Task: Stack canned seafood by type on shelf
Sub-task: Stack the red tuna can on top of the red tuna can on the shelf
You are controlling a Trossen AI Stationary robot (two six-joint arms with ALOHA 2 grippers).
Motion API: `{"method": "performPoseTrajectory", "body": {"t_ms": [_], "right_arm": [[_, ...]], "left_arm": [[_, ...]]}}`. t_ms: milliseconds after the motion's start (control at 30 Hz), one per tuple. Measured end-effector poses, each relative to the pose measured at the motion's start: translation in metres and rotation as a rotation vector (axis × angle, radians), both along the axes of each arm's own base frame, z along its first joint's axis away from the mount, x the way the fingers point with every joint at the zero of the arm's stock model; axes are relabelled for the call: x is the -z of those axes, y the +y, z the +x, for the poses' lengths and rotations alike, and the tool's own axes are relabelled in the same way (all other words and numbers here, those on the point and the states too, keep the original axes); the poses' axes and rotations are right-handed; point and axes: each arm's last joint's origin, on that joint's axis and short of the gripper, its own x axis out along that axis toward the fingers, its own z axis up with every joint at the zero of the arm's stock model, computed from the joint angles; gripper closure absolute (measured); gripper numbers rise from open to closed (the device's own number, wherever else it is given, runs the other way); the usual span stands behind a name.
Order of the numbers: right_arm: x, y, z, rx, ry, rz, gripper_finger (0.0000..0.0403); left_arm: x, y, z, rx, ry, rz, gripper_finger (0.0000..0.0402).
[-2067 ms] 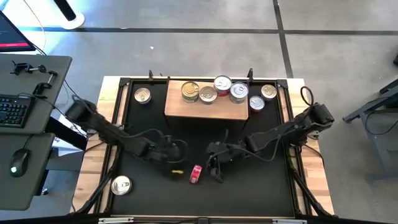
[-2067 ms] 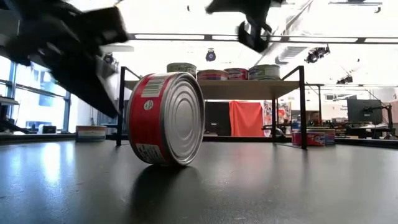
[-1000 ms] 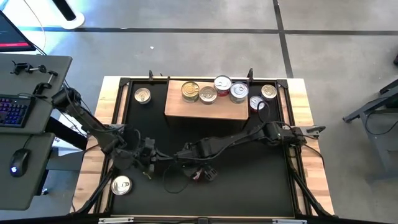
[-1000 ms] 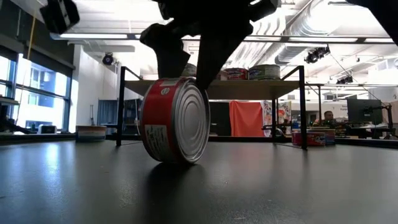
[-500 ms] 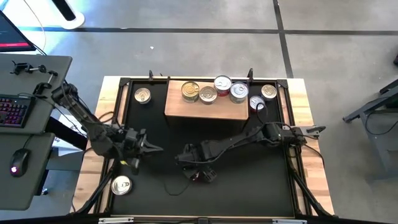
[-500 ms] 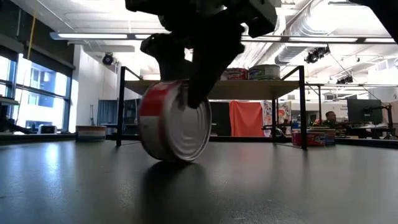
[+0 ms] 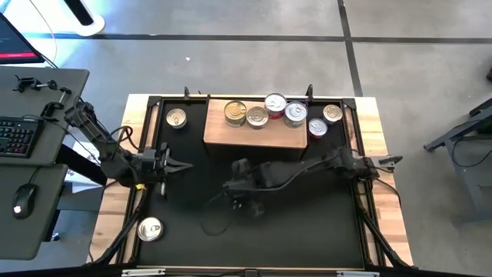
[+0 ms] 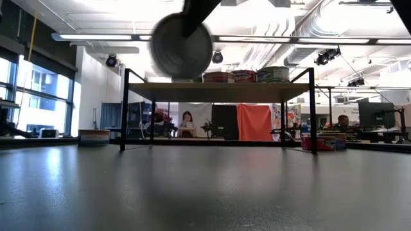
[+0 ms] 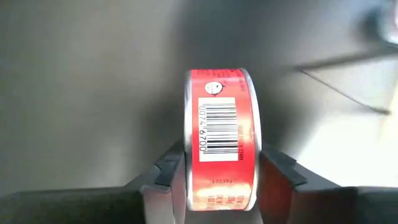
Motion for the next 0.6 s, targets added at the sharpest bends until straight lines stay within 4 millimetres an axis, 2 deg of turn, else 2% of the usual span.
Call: {"method": "performPoseTrajectory", "body": {"t_ms": [100, 300, 400, 467, 600], "right_arm": [[-0.032, -0.028, -0.02, 0.111, -0.045, -0.087, 0.0286], [-0.096, -0.101, -0.068, 0.426, -0.161, -0.315, 0.0286], [-0.123, -0.133, -0.095, 0.545, -0.225, -0.358, 0.0286], [-0.132, -0.15, -0.107, 0.595, -0.229, -0.373, 0.0286], [-0.127, -0.175, -0.108, 0.611, -0.144, -0.447, 0.0286]], "left_arm": [[0.003, 0.0, 0.0, -0.007, 0.024, 0.009, 0.0401], [0.01, 0.001, 0.002, -0.026, 0.062, -0.038, 0.0401], [0.012, 0.003, 0.004, -0.038, 0.073, -0.058, 0.0401], [0.014, 0.004, 0.006, -0.048, 0.08, -0.061, 0.0401], [0.017, 0.003, 0.01, -0.066, 0.094, -0.055, 0.0401]]}}
